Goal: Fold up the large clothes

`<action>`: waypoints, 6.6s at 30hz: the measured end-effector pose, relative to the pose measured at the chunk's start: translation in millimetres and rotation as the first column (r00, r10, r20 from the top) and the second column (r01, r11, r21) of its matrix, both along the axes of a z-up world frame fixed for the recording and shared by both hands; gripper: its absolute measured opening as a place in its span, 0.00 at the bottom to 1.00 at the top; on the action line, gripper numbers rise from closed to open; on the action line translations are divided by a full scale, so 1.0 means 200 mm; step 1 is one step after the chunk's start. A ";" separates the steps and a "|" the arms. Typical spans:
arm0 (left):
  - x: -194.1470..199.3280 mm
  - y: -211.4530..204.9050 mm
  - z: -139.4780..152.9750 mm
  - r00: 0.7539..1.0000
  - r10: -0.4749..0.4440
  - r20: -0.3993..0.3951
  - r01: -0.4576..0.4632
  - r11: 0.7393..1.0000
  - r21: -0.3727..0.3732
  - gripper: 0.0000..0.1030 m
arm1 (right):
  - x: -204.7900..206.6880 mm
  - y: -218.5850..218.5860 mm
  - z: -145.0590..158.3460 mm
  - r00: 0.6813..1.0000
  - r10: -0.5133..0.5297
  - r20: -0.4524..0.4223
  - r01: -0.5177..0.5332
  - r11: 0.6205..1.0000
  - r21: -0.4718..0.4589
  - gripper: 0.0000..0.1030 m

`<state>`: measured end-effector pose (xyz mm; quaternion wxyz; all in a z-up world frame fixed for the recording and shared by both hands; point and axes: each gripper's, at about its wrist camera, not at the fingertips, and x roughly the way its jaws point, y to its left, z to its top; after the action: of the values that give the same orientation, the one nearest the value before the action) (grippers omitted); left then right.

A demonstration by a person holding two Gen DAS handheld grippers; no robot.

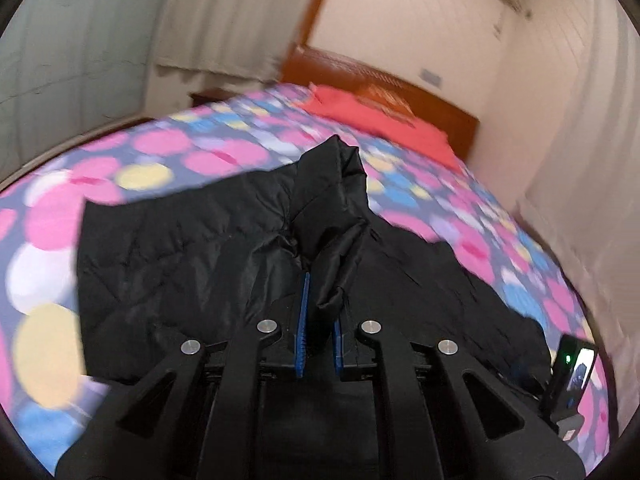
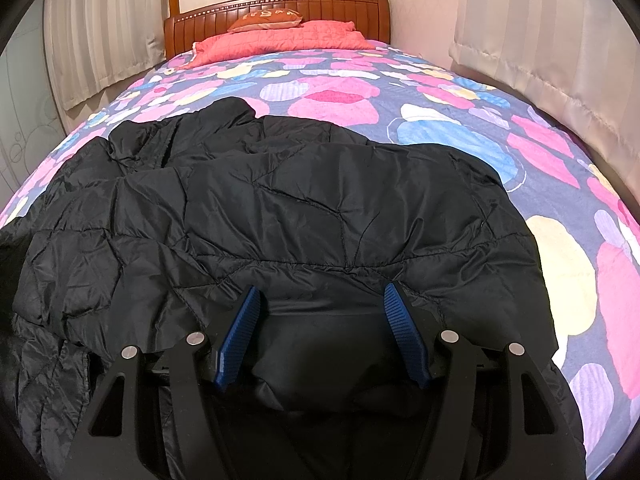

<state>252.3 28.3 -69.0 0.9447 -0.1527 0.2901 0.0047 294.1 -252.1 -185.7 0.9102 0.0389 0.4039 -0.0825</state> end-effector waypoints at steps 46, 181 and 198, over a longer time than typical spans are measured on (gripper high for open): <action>-0.22 0.53 -0.17 0.984 0.109 -0.141 -0.094 0.990 0.108 0.64 | 0.14 0.52 0.37 0.973 0.201 0.116 -0.217 0.965 0.144 0.15; -1.16 0.74 -0.47 0.946 0.029 -0.324 -0.134 0.942 -0.307 0.71 | -1.48 -0.47 0.01 0.985 -0.147 -0.087 0.167 0.936 0.309 0.55; -1.22 0.74 -0.49 0.951 0.016 -0.309 -0.119 0.942 -0.315 0.53 | -1.49 -0.44 0.00 0.987 -0.143 -0.067 0.158 0.917 0.366 0.52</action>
<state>8.1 175.8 -166.7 0.8496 -0.3159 0.4223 0.0122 -3.2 -339.2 -185.3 0.8694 0.2390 0.4258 -0.0754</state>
